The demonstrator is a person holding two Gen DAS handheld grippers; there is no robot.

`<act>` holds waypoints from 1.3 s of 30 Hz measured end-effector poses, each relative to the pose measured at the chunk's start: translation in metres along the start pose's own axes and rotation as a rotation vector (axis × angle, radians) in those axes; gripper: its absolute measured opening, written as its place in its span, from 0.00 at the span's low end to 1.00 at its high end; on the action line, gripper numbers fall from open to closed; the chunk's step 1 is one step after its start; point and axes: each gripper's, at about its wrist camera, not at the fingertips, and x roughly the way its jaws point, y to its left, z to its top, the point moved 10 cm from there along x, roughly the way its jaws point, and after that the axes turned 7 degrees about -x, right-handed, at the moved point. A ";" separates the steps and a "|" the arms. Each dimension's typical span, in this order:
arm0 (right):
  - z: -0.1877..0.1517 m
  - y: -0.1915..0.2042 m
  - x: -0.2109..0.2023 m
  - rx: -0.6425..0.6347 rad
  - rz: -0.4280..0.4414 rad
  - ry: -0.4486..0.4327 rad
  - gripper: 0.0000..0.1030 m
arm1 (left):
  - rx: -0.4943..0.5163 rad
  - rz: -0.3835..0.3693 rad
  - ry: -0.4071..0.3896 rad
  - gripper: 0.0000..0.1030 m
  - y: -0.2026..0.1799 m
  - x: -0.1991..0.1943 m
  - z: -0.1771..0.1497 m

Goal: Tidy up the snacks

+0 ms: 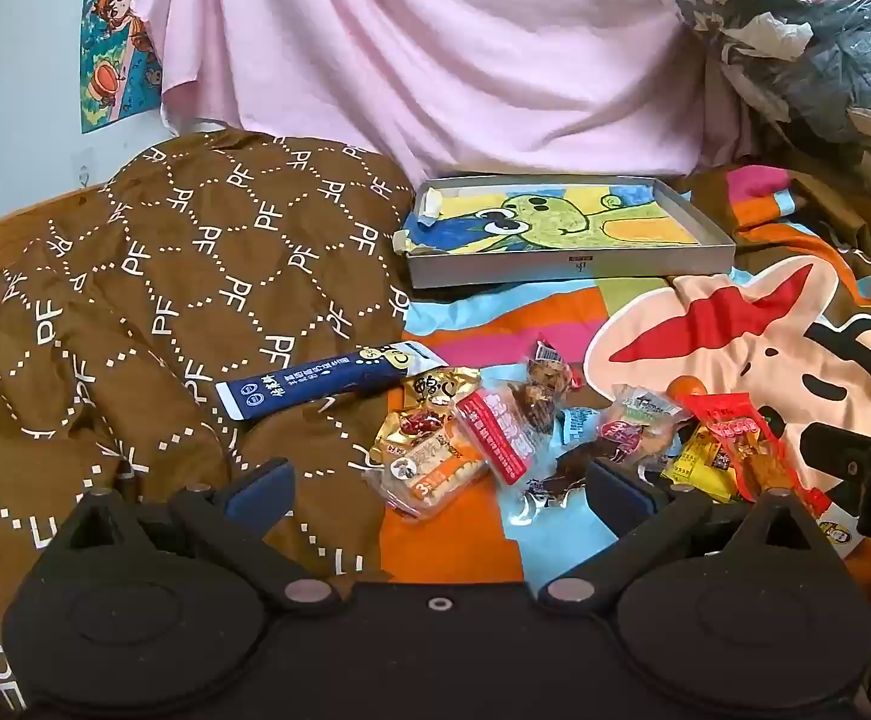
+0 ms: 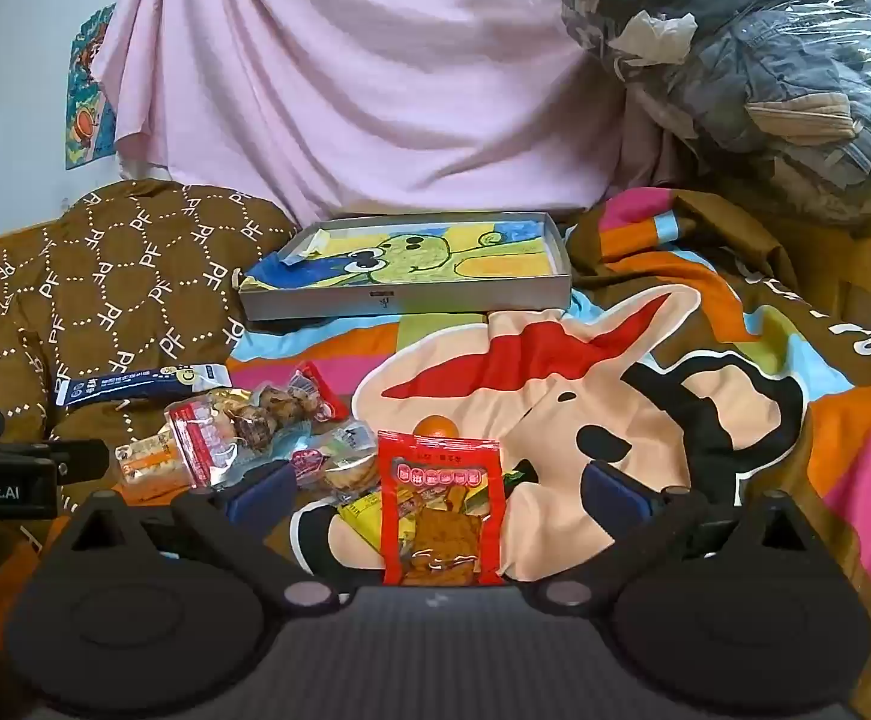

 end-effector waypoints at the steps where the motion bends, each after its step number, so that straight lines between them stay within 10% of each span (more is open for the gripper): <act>1: 0.000 0.000 0.000 0.001 0.001 -0.002 1.00 | -0.001 0.000 0.001 0.99 0.000 0.000 0.000; 39: -0.002 -0.001 -0.001 0.004 0.004 0.003 1.00 | -0.001 -0.004 0.007 0.99 -0.002 0.001 -0.001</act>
